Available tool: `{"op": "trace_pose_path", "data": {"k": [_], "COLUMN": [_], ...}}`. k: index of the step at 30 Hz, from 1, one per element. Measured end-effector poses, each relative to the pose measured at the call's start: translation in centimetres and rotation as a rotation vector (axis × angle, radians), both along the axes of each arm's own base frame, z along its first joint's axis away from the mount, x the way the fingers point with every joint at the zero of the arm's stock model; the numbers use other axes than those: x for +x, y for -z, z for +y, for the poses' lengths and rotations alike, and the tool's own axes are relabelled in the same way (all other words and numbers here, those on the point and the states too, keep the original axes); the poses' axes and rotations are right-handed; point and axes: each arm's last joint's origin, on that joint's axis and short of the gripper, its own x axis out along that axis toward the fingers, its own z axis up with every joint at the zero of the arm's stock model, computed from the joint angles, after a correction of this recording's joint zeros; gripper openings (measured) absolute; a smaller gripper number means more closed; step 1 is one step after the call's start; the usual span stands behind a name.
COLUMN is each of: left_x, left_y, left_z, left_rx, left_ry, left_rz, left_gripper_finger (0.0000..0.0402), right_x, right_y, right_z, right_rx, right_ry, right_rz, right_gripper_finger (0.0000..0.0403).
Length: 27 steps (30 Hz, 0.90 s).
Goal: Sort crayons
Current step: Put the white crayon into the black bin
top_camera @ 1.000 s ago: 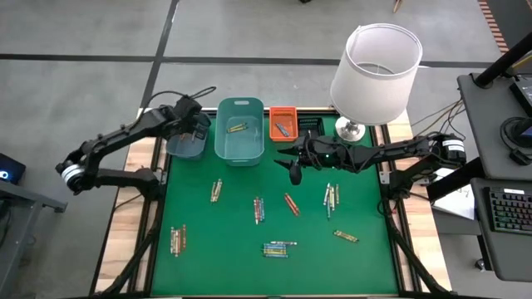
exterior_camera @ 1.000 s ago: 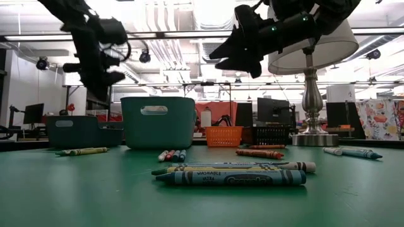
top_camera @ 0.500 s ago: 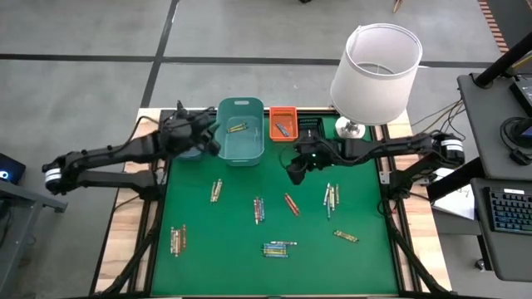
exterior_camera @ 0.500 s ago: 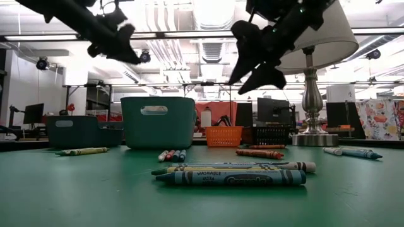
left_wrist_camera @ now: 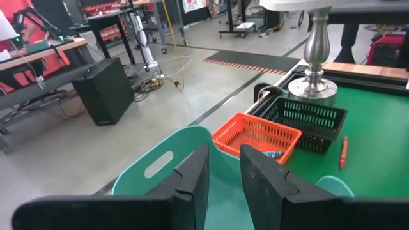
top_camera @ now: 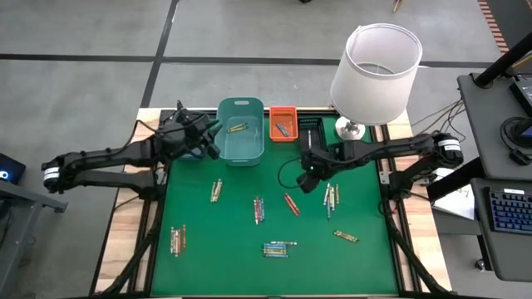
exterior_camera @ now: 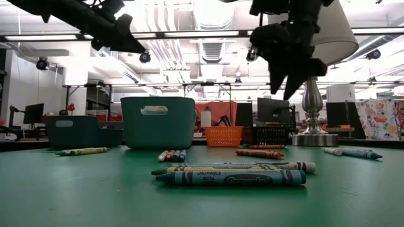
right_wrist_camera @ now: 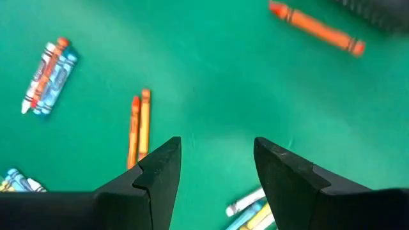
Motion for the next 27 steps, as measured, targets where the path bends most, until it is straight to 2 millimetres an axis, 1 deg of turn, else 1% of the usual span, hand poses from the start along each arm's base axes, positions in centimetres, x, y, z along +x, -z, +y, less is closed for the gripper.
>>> {"op": "trace_pose_path", "data": {"k": [4,8,12,17,23,27], "left_x": [0.2,0.2,0.2,0.2,0.4,0.6], "left_y": [0.2,0.1,-0.1,-0.1,0.0,0.2], "left_z": [0.0,0.1,0.1,0.1,0.1,0.2], "left_rx": [0.004,0.030,0.060,0.074,0.073,0.069], "left_ry": [0.002,0.009,0.015,0.019,0.019,0.019], "left_rz": [0.019,0.036,0.037,0.047,0.052,0.063], "left_gripper_finger": [0.0071,0.0071,0.0071,0.0071,0.0071,0.0071], "right_x": [-0.6,-1.4,-2.1,-2.9,-3.7,-3.9], "right_y": [1.5,2.9,4.1,5.4,6.6,7.3], "right_z": [1.5,2.3,2.6,2.9,2.9,2.8], "right_rx": [0.045,0.084,0.105,0.130,0.125,0.116], "right_ry": [0.084,0.198,0.297,0.377,0.420,0.428], "right_rz": [0.047,0.095,0.136,0.183,0.211,0.195], "right_gripper_finger": [0.0191,0.0191,0.0191,0.0191,0.0191,0.0191]}}
